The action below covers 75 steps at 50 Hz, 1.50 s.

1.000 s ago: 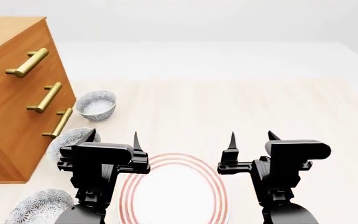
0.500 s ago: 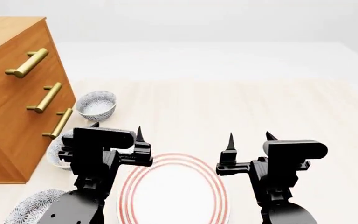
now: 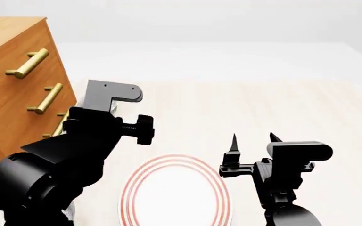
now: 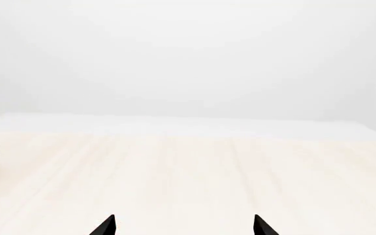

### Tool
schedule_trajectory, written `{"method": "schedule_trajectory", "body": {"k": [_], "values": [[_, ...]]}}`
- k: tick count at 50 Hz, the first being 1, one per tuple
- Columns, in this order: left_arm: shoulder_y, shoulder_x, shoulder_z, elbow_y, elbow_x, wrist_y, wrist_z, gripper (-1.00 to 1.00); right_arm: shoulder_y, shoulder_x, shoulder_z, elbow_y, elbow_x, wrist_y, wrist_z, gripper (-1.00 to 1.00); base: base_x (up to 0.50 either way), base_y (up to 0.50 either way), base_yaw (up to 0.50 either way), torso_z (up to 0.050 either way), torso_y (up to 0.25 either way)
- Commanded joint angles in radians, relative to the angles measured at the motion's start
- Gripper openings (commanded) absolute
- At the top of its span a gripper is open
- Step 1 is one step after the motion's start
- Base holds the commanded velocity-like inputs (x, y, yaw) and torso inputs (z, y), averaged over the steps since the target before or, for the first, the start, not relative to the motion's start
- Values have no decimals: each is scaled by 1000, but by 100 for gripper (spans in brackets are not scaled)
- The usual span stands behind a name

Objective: Put the bowl in the middle on the plate.

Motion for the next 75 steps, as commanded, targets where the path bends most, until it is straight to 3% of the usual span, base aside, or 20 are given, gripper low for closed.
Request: {"method": "schedule_trajectory", "body": {"k": [1, 18, 35, 53, 58, 75], "values": [[-135, -56, 39, -168, -122, -34, -89, 100, -3, 3, -5, 6, 6, -13, 5, 100, 0, 0, 0, 0, 0], [-150, -79, 90, -241, -115, 27, -79, 100, -2, 9, -10, 21, 16, -26, 11, 100, 0, 0, 0, 0, 0], [-275, -96, 240, -592, 2, 180, -16, 100, -1, 14, -17, 22, 27, -30, 20, 100, 0, 0, 0, 0, 0], [-317, -85, 253, -715, -4, 93, -20, 100, -6, 19, -20, 33, 35, -43, 28, 100, 0, 0, 0, 0, 0], [-304, -98, 327, -740, -14, 30, 12, 100, 2, 15, -16, 48, 45, -49, 28, 100, 0, 0, 0, 0, 0], [-289, -96, 352, -791, -13, 76, 25, 100, 0, 20, -22, 59, 52, -61, 35, 100, 0, 0, 0, 0, 0]]}}
